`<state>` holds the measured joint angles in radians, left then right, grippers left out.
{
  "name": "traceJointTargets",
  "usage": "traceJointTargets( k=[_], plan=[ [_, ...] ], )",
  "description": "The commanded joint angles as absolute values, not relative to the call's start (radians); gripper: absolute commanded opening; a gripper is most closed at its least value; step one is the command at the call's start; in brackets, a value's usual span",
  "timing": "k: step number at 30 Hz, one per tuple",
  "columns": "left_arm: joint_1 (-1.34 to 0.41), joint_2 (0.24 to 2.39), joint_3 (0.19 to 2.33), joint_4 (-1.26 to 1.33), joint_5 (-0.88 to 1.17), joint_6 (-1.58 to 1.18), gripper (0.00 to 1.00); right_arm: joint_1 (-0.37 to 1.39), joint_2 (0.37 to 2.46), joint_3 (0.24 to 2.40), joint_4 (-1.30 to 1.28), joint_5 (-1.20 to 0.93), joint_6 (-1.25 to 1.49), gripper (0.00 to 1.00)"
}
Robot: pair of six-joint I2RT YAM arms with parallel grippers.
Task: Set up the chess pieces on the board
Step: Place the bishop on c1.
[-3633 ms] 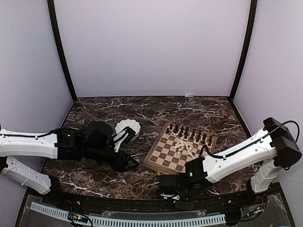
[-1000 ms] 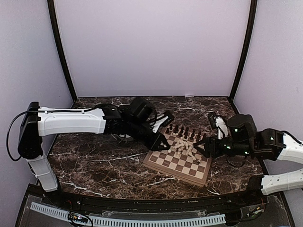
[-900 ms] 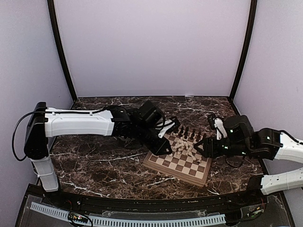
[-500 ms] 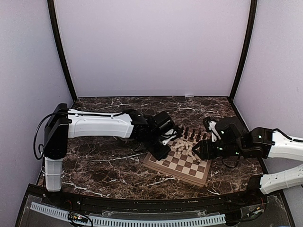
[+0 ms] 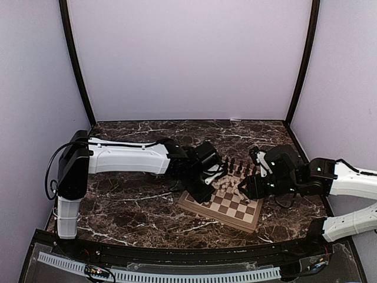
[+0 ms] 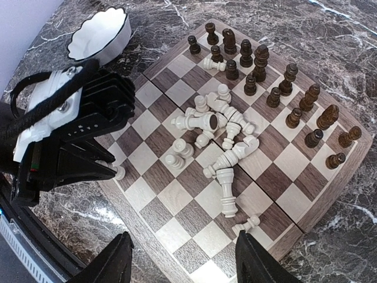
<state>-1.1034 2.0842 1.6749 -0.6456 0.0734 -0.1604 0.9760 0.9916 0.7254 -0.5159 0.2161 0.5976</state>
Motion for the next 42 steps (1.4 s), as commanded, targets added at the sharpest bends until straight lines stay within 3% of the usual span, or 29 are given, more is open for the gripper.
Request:
traceJointTargets(
  k=[1, 25, 42],
  plan=[
    [-1.117, 2.079, 1.678, -0.668, 0.094, -0.161, 0.09, 0.959, 0.991, 0.733, -0.481, 0.199, 0.579, 0.61],
    [-1.117, 2.104, 1.708, -0.691, 0.035, -0.175, 0.2, 0.937, 1.029, 0.719, -0.436, 0.154, 0.57, 0.61],
    [-1.118, 2.122, 1.724, -0.666, 0.064, -0.178, 0.18, 0.934, 1.054, 0.723, -0.426, 0.136, 0.562, 0.61]
  ],
)
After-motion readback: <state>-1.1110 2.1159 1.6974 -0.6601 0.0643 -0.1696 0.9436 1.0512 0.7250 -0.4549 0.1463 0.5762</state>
